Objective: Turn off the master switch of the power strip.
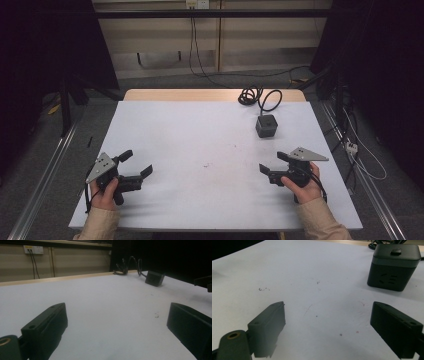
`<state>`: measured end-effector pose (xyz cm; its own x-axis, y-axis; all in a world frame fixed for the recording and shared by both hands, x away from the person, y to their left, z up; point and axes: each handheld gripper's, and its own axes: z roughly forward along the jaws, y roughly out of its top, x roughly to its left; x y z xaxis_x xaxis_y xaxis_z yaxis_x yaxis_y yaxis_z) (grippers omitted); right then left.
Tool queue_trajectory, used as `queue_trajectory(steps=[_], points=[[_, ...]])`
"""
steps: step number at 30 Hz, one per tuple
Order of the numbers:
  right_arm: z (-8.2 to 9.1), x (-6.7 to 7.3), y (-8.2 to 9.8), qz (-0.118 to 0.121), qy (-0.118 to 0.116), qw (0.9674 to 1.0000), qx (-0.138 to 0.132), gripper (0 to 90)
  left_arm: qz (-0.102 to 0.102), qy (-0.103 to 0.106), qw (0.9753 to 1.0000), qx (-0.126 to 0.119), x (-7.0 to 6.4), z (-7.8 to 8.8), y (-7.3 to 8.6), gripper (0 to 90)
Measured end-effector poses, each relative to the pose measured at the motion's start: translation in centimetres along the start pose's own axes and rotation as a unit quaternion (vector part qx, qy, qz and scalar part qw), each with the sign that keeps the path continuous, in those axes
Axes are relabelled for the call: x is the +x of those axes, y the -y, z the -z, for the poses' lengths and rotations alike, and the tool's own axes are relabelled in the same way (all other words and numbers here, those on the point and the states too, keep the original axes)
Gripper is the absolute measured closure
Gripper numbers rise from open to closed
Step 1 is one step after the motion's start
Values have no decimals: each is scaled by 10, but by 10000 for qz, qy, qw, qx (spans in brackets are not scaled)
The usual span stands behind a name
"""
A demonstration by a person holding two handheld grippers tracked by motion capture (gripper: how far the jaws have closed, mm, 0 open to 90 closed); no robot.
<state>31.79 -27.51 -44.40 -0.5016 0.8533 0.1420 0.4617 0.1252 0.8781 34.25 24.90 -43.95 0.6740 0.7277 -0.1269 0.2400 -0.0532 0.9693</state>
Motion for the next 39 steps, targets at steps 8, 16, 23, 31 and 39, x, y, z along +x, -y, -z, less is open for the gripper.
queue_trajectory(steps=[8, 16, 23, 31, 39], points=[[5, 3, 6, 58, -62, 10000, 41, 120, -6, 2, 10000, 5, 0, 0, 0, 28], [8, 5, 12, 89, -98, 9999, 93, 120, -16, 5, 10000, 13, 0, 0, 0, 28], [14, 8, 14, 117, -100, 9999, 77, 120, 8, -3, 10000, 5, 1, 0, 0, 28], [18, 12, 20, 192, -119, 9997, 131, 119, -12, -14, 10000, 17, 1, 0, 0, 28], [21, 16, 27, 251, -138, 9994, 170, 118, -34, 0, 10000, 31, 1, -1, 0, 28]])
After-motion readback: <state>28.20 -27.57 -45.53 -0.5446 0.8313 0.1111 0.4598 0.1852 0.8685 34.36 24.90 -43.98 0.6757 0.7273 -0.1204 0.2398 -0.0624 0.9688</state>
